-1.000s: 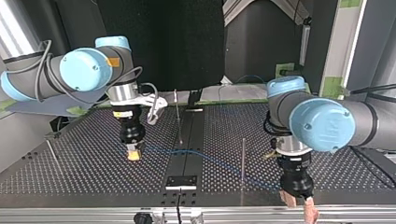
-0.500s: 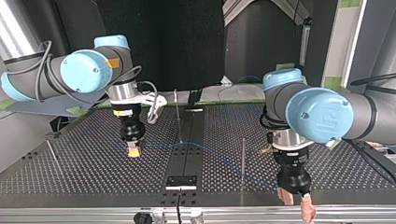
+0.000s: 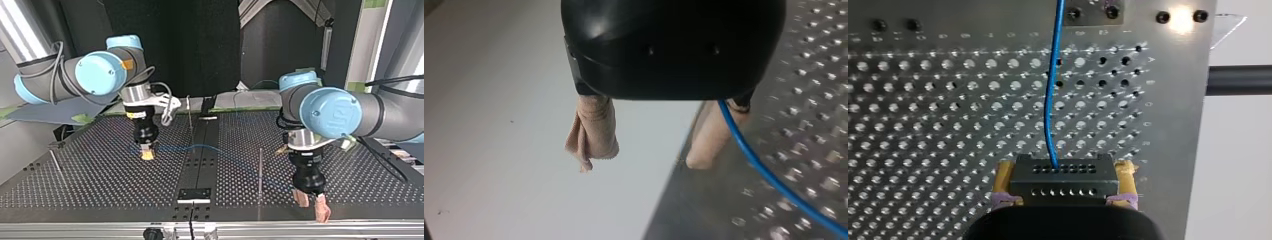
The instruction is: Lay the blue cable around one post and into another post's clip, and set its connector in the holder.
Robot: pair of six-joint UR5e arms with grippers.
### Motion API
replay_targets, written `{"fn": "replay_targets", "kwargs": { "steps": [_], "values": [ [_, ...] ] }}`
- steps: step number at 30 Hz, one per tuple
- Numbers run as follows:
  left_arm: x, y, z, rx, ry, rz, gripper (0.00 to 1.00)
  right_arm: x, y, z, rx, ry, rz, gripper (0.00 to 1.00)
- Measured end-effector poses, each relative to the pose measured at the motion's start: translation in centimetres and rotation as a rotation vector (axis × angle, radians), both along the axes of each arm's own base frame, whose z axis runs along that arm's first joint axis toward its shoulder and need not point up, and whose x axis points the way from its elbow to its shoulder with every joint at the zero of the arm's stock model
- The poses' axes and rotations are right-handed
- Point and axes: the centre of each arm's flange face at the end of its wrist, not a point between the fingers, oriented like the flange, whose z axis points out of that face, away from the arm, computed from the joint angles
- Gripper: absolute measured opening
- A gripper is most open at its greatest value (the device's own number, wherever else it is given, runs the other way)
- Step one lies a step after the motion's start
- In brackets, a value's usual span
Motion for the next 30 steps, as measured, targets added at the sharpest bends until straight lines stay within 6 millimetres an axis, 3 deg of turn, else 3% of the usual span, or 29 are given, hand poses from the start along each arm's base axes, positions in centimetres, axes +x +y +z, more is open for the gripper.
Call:
{"fn": "replay_targets", "kwargs": {
  "steps": [8,30],
  "values": [
    [0.2,0.1,-2.8,0.006,0.003,0.001,1.00,0.1,0.3,-1.8,0.012,-0.008,0.002,0.00],
    [-1.7,-0.1,-11.3,0.047,0.063,0.025,1.00,-1.6,1.1,-9.4,0.047,-0.065,-0.051,0.00]
  ]
}}
